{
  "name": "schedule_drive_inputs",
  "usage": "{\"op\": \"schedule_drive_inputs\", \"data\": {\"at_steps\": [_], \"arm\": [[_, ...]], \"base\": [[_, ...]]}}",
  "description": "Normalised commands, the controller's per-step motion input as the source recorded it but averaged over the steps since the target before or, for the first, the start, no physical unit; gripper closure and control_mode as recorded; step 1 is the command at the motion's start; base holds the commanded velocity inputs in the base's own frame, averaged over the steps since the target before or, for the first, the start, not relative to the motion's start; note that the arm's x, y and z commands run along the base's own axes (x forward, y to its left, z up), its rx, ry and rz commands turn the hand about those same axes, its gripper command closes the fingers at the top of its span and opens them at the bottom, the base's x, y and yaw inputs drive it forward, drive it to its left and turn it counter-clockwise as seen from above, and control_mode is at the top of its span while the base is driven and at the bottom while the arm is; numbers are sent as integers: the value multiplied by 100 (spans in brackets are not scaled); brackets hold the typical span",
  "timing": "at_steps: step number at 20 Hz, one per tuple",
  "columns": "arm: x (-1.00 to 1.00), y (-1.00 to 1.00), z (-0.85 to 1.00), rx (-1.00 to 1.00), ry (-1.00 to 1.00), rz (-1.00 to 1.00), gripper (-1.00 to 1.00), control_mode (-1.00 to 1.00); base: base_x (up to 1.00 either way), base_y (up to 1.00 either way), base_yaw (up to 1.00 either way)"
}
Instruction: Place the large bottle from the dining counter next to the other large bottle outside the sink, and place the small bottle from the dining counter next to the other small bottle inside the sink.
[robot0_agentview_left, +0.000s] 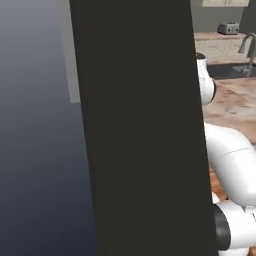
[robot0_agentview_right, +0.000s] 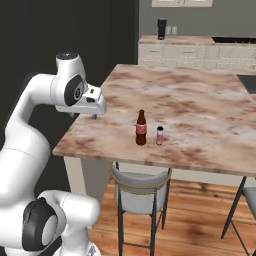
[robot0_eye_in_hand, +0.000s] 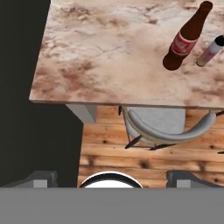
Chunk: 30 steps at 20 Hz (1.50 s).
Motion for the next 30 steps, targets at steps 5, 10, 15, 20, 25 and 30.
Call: {"op": "schedule_drive_inputs", "data": {"at_steps": [5, 10, 15, 20, 25, 30], "arm": [[0, 0, 0, 0, 0, 0, -100, 100], [0, 0, 0, 0, 0, 0, -100, 100], [0, 0, 0, 0, 0, 0, -100, 100], [0, -10, 0, -1, 0, 0, -100, -100], [0, -32, 0, -5, 0, -1, -100, -100], [0, -37, -18, -4, 0, 0, -100, -100]], "base": [[45, -4, -3], [24, 0, -1], [13, 0, 0], [1, 0, 0], [0, 0, 0], [0, 0, 0]]}}
